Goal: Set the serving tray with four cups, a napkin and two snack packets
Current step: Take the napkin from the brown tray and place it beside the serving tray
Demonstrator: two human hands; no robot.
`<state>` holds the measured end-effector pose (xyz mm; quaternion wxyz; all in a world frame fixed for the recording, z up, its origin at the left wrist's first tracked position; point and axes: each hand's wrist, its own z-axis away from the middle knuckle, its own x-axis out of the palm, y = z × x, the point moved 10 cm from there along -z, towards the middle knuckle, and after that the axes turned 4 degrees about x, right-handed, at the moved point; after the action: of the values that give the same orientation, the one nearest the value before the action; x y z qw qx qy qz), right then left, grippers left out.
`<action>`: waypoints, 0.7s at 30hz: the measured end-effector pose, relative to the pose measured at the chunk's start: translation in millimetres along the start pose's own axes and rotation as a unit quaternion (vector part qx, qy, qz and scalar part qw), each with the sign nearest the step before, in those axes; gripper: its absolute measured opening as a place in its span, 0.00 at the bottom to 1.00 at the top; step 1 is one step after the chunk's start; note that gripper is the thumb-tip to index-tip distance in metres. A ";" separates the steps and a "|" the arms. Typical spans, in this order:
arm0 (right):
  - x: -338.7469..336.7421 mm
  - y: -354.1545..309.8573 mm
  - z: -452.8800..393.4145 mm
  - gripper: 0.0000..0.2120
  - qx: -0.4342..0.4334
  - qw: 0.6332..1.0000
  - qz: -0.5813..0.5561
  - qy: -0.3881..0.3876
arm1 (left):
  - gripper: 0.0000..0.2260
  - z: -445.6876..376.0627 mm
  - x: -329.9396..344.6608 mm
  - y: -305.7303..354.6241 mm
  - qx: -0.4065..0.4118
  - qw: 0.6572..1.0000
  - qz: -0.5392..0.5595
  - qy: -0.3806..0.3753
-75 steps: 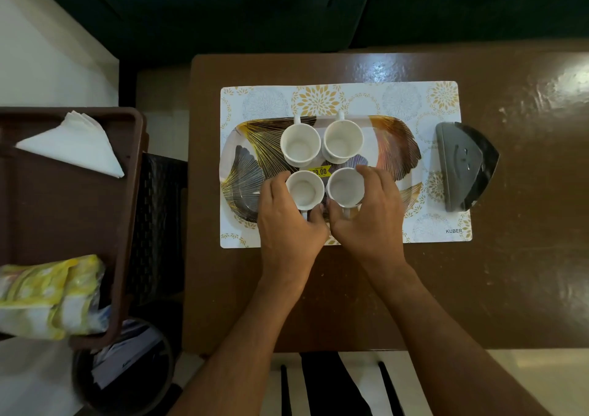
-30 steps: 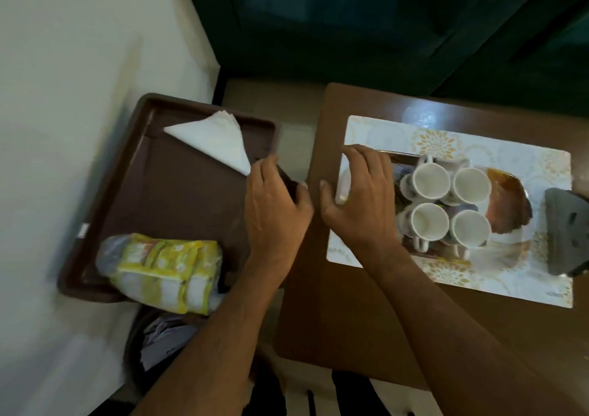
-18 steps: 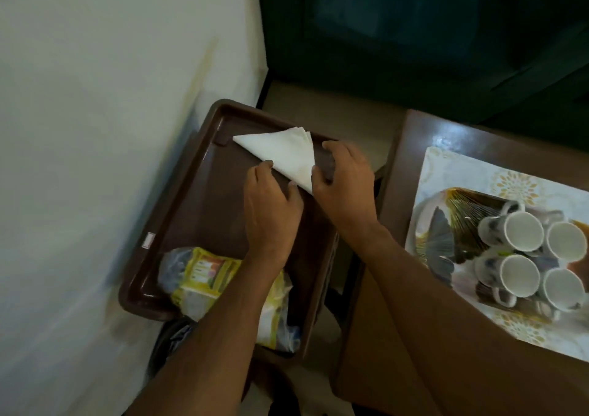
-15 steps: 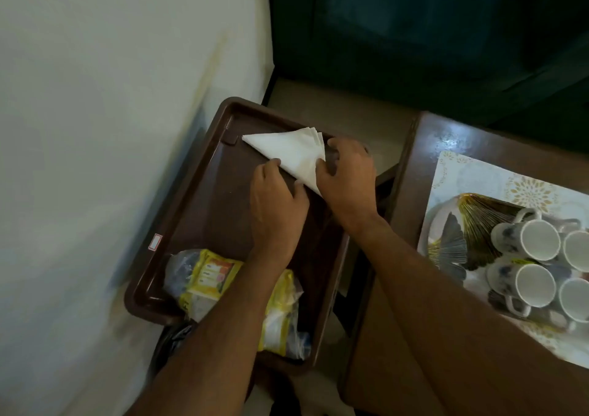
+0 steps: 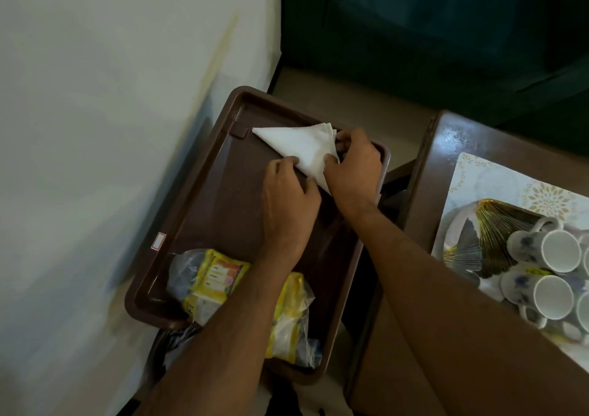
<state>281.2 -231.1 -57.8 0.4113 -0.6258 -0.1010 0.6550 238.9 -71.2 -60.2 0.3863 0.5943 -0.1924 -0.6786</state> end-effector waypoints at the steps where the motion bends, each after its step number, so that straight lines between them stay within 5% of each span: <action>1: -0.2 1.8 -0.1 0.18 0.006 1.000 -0.015 0.001 | 0.18 0.2 -0.4 -1.0 -0.004 1.000 0.007 0.004; 7: -11.6 6.5 -0.1 0.18 0.032 0.994 -0.101 -0.004 | 0.22 4.1 -0.7 -26.3 -0.133 0.970 0.198 0.043; 11: -23.8 2.7 11.8 0.19 0.037 0.985 -0.165 -0.026 | 0.22 15.5 14.8 -36.9 -0.274 0.861 0.428 0.024; 14: -32.1 -1.6 25.9 0.21 0.027 0.976 -0.208 -0.055 | 0.12 22.1 23.0 -28.0 -0.289 0.798 0.529 -0.031; 21: -61.8 25.3 49.9 0.23 0.049 0.964 -0.257 -0.050 | 0.13 47.9 32.9 -7.1 -0.257 0.764 0.589 -0.050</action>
<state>218.2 -269.3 -18.9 0.5904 -0.5246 -0.2459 0.5618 191.2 -101.0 -76.4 0.8384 0.2073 -0.3422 -0.3702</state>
